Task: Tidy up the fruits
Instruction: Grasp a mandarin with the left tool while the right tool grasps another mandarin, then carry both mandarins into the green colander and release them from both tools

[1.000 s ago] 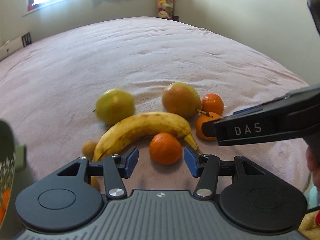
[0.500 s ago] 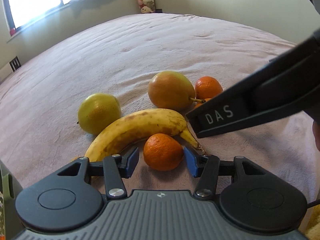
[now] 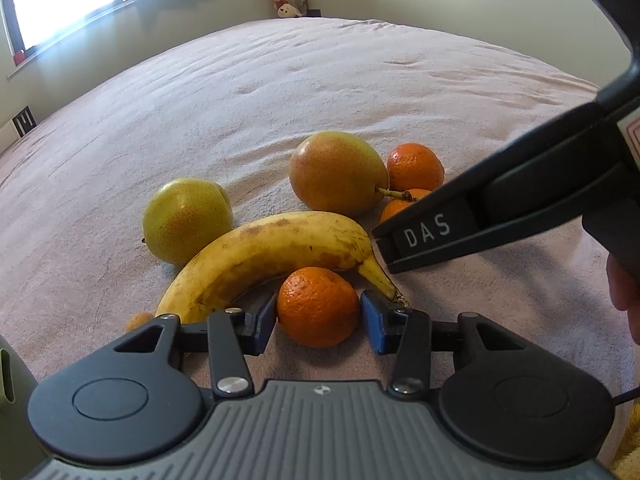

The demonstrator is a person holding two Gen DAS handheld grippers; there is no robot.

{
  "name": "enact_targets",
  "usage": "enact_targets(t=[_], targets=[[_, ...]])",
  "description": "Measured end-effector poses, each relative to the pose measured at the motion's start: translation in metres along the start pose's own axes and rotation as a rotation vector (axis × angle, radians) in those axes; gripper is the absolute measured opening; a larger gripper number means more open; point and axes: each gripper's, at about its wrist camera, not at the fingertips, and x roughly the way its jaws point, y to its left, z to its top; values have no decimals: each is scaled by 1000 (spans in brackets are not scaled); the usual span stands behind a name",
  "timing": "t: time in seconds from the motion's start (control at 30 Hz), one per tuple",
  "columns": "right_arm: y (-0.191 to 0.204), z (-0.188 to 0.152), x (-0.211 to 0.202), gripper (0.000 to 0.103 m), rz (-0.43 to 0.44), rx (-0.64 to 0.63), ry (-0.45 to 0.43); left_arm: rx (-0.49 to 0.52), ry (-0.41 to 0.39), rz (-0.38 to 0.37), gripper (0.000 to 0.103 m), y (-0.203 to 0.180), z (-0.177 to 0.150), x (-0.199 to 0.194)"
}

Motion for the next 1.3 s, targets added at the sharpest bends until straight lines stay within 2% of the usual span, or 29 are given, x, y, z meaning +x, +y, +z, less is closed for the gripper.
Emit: enact_targets(t=[0.27,0.57,1.1,1.3], targets=[[2,-2,-7,44,-6,-6,-5,-9,-4,26,50,3,2,-10],[5,-2,-28,44,16,4,-24,-45,-29,46,50,12,7,-40],[50,-7,-82,43,102,-135,-163,-142,-91,143,50,46,3,-111],[72,-6,-103,43,145,-200,-226,-189,-86,186,50,66,-1,-136]])
